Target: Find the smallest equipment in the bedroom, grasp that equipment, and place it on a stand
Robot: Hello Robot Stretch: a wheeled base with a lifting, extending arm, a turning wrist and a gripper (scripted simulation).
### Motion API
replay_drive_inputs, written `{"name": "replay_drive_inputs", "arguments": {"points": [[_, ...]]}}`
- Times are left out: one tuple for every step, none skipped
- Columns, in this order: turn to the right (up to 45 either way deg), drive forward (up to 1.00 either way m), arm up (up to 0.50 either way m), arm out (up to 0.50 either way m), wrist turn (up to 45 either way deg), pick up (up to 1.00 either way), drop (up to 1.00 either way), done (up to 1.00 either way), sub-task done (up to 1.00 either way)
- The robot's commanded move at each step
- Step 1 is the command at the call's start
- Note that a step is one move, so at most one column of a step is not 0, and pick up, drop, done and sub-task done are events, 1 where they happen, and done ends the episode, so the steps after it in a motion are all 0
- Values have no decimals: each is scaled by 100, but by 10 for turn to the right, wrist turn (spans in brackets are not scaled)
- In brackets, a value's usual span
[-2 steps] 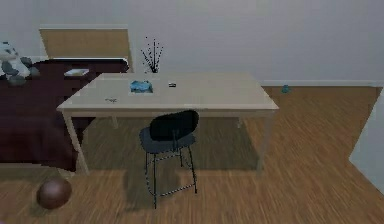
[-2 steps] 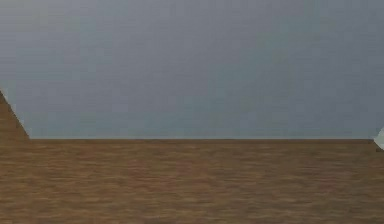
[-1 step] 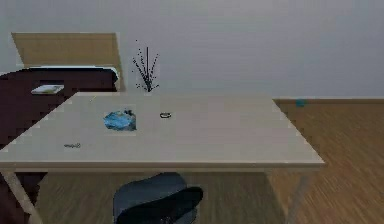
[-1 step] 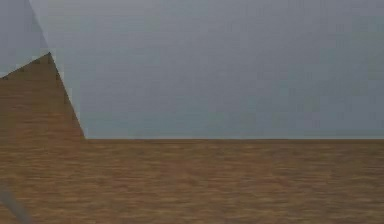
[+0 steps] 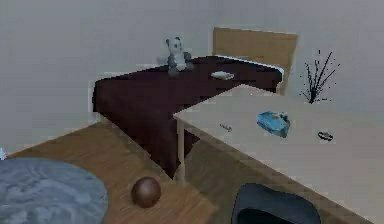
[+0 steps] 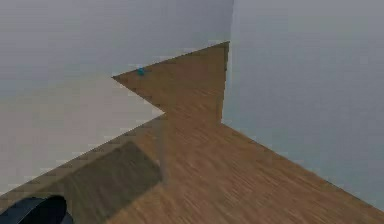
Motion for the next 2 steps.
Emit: {"name": "replay_drive_inputs", "arguments": {"points": [[-450,0,0,0,0,0,0,0,0],[-450,0,0,0,0,0,0,0,0]]}}
